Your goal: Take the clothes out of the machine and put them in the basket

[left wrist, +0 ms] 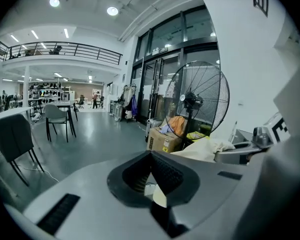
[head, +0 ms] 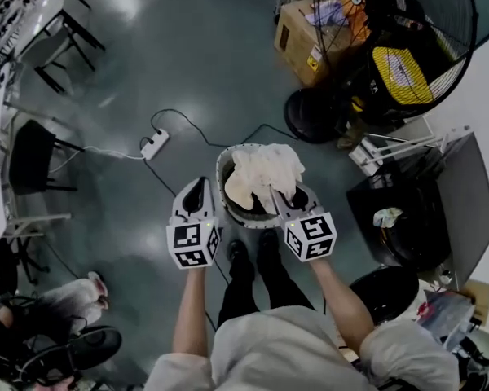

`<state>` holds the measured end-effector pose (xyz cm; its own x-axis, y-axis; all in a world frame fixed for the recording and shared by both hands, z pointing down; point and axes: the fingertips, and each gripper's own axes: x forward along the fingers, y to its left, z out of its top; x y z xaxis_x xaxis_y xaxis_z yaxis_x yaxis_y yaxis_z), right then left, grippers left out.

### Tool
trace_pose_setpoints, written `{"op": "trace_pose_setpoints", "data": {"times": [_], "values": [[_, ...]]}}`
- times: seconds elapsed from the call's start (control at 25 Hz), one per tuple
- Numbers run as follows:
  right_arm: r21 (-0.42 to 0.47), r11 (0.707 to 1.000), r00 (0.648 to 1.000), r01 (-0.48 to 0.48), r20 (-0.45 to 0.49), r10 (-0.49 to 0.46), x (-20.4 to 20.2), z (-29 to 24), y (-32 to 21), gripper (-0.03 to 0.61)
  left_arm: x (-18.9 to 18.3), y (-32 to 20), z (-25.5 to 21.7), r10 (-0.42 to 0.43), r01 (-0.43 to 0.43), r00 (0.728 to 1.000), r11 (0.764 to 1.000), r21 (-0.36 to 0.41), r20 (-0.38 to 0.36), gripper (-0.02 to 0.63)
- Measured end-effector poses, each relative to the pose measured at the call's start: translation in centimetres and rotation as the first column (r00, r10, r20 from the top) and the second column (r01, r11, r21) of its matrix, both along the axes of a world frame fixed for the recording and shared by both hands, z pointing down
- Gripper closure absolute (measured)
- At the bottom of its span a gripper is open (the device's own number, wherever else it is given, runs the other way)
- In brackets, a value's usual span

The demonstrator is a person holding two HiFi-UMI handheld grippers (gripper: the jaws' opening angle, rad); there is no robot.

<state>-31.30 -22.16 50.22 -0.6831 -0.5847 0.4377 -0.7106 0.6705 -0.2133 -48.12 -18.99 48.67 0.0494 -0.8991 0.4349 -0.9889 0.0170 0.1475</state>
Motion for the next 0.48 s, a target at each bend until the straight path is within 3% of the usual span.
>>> {"op": "trace_pose_setpoints", "data": {"times": [0.48], "values": [[-0.153,0.988,0.994,0.021,-0.104,-0.037,0.2,14.4,0.2,0.463,1.0,-0.4,11.4,-0.019,0.012,0.998,0.994,-0.109,-0.061,0.595]]}}
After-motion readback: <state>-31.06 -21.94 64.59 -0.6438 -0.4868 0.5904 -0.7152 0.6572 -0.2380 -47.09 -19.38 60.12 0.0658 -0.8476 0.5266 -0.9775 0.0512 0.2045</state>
